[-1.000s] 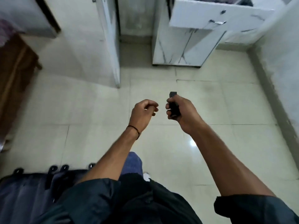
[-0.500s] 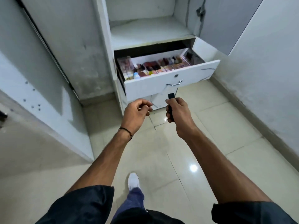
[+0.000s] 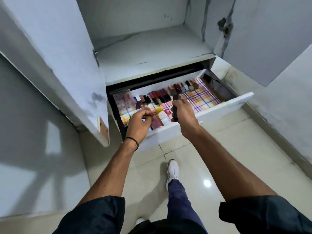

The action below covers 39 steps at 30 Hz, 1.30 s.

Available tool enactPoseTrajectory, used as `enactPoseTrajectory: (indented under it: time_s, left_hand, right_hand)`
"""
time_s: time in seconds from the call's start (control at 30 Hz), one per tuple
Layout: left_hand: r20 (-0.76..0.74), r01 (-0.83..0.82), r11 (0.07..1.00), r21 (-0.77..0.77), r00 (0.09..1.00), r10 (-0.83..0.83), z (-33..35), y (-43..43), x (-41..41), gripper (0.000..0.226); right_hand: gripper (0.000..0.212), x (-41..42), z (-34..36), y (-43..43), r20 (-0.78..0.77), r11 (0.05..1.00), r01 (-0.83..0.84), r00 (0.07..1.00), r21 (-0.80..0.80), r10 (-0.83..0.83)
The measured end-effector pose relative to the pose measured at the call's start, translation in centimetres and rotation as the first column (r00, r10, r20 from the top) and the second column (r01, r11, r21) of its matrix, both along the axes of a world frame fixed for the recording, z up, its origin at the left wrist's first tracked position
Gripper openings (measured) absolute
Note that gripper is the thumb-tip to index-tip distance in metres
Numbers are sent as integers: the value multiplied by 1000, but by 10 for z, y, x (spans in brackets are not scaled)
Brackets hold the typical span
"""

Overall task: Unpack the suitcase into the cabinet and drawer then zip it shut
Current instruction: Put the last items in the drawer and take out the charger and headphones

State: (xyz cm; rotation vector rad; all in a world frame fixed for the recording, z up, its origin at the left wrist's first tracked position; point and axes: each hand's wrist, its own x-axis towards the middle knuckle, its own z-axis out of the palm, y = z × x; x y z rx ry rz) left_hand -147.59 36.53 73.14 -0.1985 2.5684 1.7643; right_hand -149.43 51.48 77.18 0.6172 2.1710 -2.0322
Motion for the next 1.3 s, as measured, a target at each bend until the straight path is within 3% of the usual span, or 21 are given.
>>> enactPoseTrajectory:
  time_s: [0.17, 0.43, 0.7, 0.93, 1.03, 1.3]
  left_hand:
    - [70, -101, 988, -117, 991, 110, -32, -3, -89, 15]
    - [281, -129, 964, -233, 940, 194, -67, 16, -159, 23]
    - [455, -28, 947, -319, 873, 179, -106, 54, -224, 30]
    - [396, -53, 835, -548, 862, 315, -127, 87, -246, 40]
    - [397, -58, 833, -551, 860, 322, -133, 90, -248, 48]
    - [370, -54, 835, -547, 880, 299, -137, 99, -250, 44]
  right_hand:
    - [11, -115, -43, 7, -33, 967, -187, 980, 173, 196]
    - [14, -228, -102, 8, 250, 774, -520, 854, 360, 457]
    - [23, -287, -137, 16, 264, 800, -480, 875, 360, 407]
    - [8, -305, -141, 39, 243, 821, -476, 877, 316, 414]
    - [11, -309, -144, 47, 256, 814, -477, 876, 331, 409]
    - [16, -302, -147, 64, 242, 819, -467, 882, 334, 404]
